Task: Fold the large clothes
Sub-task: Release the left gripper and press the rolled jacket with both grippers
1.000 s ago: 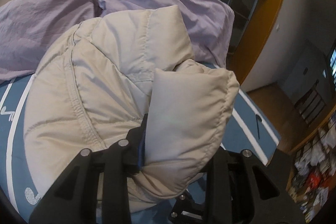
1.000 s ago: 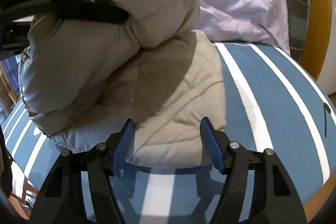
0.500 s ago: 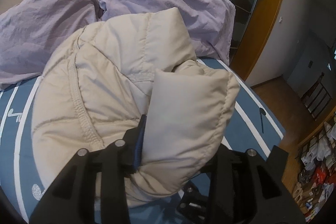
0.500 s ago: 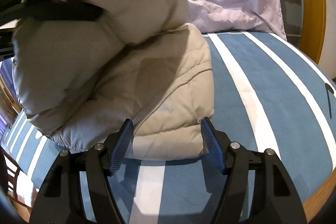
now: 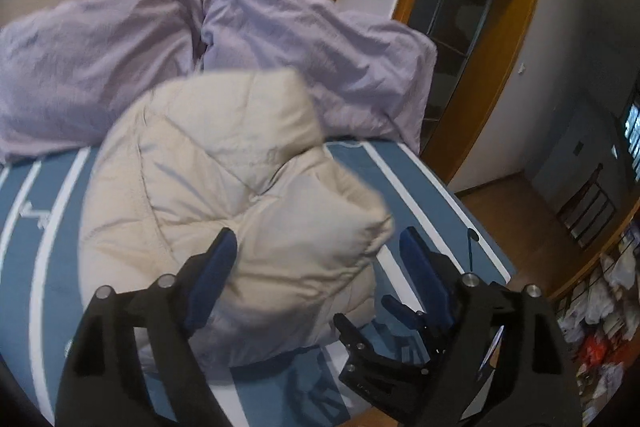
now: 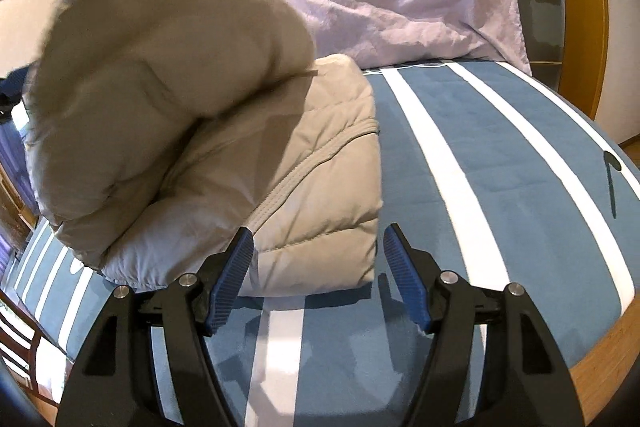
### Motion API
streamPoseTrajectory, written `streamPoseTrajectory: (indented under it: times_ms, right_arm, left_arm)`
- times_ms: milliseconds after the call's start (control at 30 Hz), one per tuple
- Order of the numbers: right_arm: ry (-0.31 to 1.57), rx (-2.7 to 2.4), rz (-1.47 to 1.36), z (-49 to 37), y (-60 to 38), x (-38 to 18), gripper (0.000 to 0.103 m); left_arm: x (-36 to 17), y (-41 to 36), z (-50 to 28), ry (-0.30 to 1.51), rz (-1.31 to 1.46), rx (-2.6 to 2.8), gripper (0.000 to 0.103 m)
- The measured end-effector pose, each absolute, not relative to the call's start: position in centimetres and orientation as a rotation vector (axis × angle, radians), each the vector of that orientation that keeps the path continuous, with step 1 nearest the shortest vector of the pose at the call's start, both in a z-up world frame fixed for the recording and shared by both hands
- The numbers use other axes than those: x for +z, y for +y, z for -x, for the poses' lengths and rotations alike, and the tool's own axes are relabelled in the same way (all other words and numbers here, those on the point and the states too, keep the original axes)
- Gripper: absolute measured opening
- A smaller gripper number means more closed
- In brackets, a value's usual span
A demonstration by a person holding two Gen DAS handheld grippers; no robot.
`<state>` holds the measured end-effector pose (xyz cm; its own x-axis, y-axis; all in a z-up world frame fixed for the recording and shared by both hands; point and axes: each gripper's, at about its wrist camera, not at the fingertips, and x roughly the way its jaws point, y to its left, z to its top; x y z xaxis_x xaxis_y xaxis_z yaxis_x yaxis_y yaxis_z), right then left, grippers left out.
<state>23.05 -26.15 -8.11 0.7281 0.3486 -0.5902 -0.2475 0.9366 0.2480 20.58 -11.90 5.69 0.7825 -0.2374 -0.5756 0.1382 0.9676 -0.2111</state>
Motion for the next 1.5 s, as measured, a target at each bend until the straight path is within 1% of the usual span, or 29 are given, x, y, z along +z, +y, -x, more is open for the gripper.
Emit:
streamPoseTrajectory:
  times_ms: [233,567,767,1033,1233,1300,1400,1467,1500]
  right_arm:
    - [0.657,0.321,-0.154,-22.3,-26.7,-7.2,0.069]
    - [0.659,0.315,-0.149,-22.3,-26.9,-7.1,0.069]
    - [0.652,0.31,-0.162,-22.3,-27.7,-6.5,0.069]
    - [0.593,0.306,-0.204,-22.5,-29.2,-3.6,0.069]
    - [0.552,0.314,-0.222,-22.8,-29.6,-1.1,0.068]
    - [0.548,0.315,-0.218,-23.1,-29.4,-0.7,0.066]
    - [0.543,0.324,-0.213,-23.7,-28.9,-0.2,0.058]
    - [0.538,0.344,-0.223,-23.9,-28.6,0.2,0.05]
    - [0.527,0.348,-0.231,-23.9,-28.6,0.5,0.048]
  left_arm:
    - [7.1,-10.0,-19.4,0.588,0.09,-0.089,0.085]
    - [4.3,-1.8,-20.8,0.687,0.163,0.114,0.085]
    - [2.6,0.6,-21.5,0.729,0.18,0.178,0.085]
    - [-0.6,-0.1,-22.9,0.787,0.256,0.102,0.086]
    - [-1.6,-3.1,-23.4,0.771,0.168,0.114,0.086]
    - [-1.9,-3.7,-23.6,0.764,0.146,0.115,0.086]
    - [-2.2,-4.2,-23.6,0.756,0.123,0.112,0.086]
    - [-2.4,-4.6,-23.4,0.751,0.104,0.099,0.086]
    - [-2.5,-4.8,-23.3,0.748,0.091,0.095,0.086]
